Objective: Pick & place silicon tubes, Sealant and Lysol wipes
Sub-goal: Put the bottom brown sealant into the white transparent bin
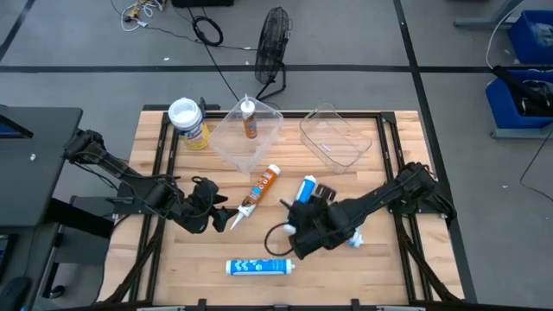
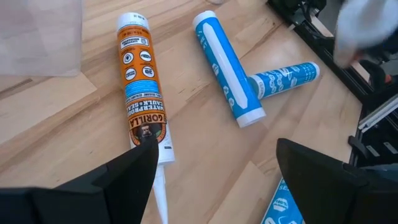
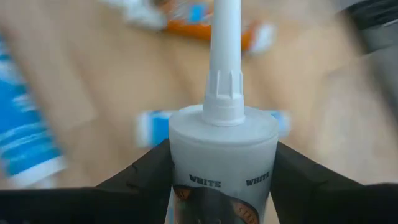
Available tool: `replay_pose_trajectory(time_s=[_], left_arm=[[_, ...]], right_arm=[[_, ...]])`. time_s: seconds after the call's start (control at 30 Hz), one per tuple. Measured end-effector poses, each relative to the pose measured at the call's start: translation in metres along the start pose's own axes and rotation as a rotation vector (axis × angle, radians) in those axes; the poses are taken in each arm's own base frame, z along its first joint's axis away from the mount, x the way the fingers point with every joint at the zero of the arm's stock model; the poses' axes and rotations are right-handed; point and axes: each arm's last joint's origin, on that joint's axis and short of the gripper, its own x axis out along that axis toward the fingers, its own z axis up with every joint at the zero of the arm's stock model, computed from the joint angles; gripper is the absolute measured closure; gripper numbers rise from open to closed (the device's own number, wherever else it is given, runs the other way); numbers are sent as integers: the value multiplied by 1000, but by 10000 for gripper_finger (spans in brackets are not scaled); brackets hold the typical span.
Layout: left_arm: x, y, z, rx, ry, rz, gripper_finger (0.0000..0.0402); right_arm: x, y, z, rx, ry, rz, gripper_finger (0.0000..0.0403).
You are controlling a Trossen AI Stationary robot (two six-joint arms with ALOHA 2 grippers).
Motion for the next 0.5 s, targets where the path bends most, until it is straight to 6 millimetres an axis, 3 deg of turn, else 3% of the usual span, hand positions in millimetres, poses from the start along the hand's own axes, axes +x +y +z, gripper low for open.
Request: replay_pose_trajectory(time_s=[0.3, 0.5], left_arm=[[0, 0, 0, 3, 0, 0, 71], [0, -1, 0, 1, -3, -10, 71]], right_arm=[[-31, -62, 25, 117, -192, -145, 193], [-49, -89, 38, 263, -348, -129, 193]])
